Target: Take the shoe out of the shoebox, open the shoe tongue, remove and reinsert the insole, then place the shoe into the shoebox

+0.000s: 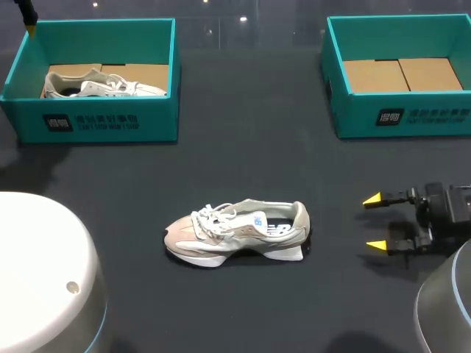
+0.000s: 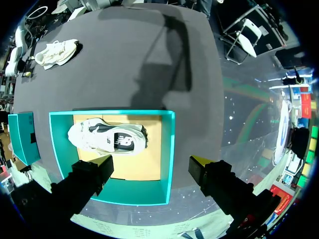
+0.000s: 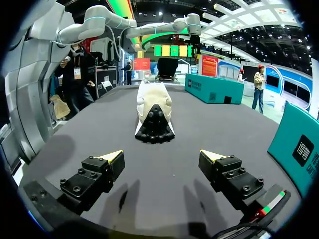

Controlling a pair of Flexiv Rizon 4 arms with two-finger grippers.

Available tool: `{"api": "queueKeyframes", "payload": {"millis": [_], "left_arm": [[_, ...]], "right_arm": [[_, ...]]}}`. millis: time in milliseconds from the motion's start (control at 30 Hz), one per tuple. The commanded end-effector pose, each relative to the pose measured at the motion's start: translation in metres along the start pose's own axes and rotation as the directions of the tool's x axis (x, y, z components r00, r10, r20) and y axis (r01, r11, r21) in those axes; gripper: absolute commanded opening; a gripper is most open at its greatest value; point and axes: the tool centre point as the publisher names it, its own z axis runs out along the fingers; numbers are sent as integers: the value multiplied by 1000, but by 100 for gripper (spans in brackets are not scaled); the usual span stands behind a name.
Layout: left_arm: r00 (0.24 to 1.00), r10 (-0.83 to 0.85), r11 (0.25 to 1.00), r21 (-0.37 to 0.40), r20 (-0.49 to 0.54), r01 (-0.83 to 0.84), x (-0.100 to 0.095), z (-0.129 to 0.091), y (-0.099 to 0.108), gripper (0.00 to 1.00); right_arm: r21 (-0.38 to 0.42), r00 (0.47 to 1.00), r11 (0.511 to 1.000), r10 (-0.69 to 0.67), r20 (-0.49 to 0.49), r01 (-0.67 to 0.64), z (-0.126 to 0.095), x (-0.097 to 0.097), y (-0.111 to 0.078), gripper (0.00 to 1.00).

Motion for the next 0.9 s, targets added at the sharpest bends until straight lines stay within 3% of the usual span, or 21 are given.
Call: {"api": "queueKeyframes", "payload": {"millis": [33,300,900], "left_arm": [[1000,1,1000,-1,-2,-1,0,0,-1,100],[1000,1,1000,-1,-2,-1,0,0,-1,100],[1000,1,1000,-1,-2,-1,0,0,-1,100]], "right_arm": [[0,1000,1000,4,-17,-4,4,-4,-3,100],[0,1000,1000,13,-28,-13,12,-3,-3,100],[4,996,997,77,-35,-77,51,6,6,100]]}}
